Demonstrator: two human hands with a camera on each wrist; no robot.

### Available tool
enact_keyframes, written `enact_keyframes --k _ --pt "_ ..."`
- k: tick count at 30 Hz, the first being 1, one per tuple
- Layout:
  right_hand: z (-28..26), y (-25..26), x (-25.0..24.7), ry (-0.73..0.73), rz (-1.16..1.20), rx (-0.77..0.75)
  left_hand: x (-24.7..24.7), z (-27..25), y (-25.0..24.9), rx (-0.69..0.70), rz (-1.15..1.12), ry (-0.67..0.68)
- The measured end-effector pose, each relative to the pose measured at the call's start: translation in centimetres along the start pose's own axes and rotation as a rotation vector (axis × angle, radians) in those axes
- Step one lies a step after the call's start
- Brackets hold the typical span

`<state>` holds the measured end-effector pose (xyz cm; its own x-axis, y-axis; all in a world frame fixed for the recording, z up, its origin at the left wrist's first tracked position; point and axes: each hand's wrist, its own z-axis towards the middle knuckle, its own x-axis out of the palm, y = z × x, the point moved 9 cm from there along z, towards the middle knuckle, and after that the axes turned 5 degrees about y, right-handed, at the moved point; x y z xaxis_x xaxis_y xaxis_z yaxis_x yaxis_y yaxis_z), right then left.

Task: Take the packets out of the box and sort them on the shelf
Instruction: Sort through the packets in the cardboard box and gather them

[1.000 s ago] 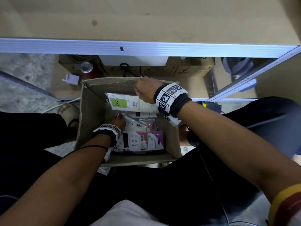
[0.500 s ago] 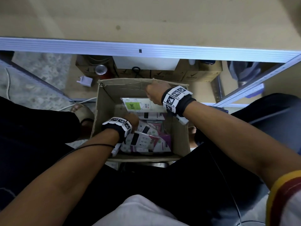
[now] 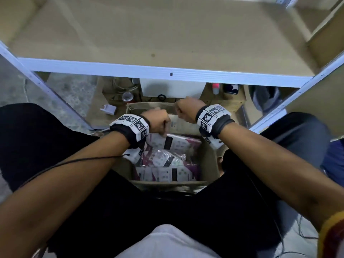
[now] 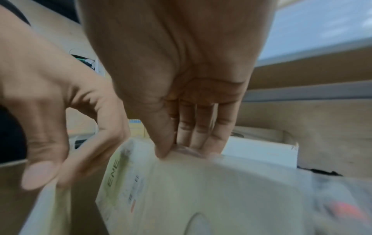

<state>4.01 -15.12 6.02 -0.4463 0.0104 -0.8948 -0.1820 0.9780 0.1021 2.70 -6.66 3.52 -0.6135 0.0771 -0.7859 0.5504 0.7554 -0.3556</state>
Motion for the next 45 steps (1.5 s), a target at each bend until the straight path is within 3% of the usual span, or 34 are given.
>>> enact_keyframes --k 12,23,31,34,39,45 --pt "-9.3 -0.4 -13.1 -0.278 0.091 -0.009 -14.4 -9.7 -4.1 0.201 -0.252 -0.266" --pt "-13.1 -4.1 -23.0 -0.455 0.139 0.039 -24.7 -15.6 0.4 0.166 -0.480 -0.497" --pt "-8.2 -7.2 -22.8 -0.544 0.687 0.078 -25.4 -14.0 8.4 0.060 -1.196 -0.790" --pt "-5.1 -7.8 -22.1 -0.544 0.847 0.102 -24.9 -11.1 11.7 -0.010 -1.333 -0.800" --pt "0.6 -7.9 -21.6 -0.510 0.984 0.128 -24.6 -7.5 17.2 -0.271 -1.295 -0.900" --pt "7.5 -6.5 -22.3 -0.433 0.987 0.159 -25.3 -4.3 21.5 -0.444 -1.210 -0.905"
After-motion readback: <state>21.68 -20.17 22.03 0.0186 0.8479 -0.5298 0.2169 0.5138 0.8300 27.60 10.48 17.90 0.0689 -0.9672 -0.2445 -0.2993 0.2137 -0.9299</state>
